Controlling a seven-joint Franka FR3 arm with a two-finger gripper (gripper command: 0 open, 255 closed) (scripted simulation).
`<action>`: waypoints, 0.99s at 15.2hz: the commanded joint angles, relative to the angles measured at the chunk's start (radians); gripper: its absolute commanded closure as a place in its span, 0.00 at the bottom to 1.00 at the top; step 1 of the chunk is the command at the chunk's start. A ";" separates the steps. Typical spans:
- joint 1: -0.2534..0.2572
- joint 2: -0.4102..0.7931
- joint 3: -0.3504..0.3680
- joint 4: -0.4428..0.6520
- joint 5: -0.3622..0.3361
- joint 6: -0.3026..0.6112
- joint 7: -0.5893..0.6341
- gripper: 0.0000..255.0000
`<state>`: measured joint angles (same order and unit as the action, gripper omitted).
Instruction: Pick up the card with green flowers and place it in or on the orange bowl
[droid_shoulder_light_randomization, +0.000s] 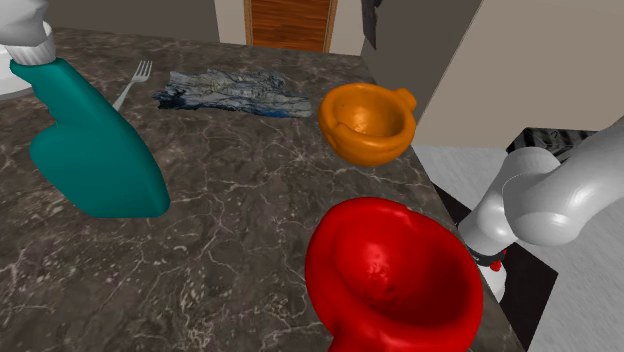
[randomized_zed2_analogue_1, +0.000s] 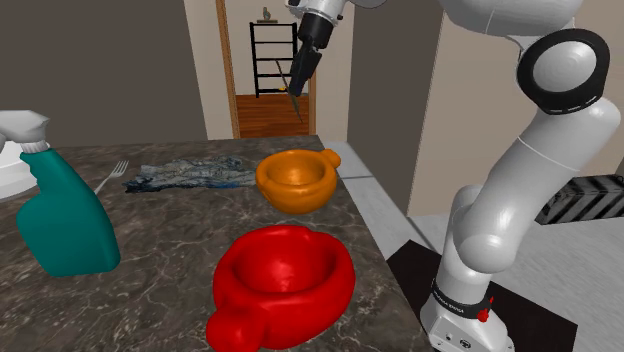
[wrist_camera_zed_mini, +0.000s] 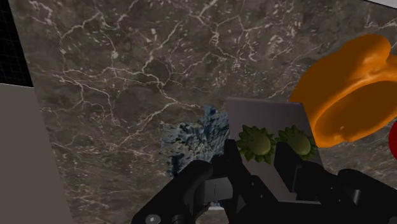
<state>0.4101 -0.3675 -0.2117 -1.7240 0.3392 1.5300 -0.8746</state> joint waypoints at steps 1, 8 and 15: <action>0.002 0.017 -0.004 0.044 0.003 -0.027 0.007 1.00; 0.011 0.033 0.005 0.137 0.009 -0.094 0.049 1.00; 0.033 -0.141 0.137 -0.028 0.007 -0.048 0.198 1.00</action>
<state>0.4404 -0.4845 -0.0948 -1.7280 0.3441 1.4755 -0.6995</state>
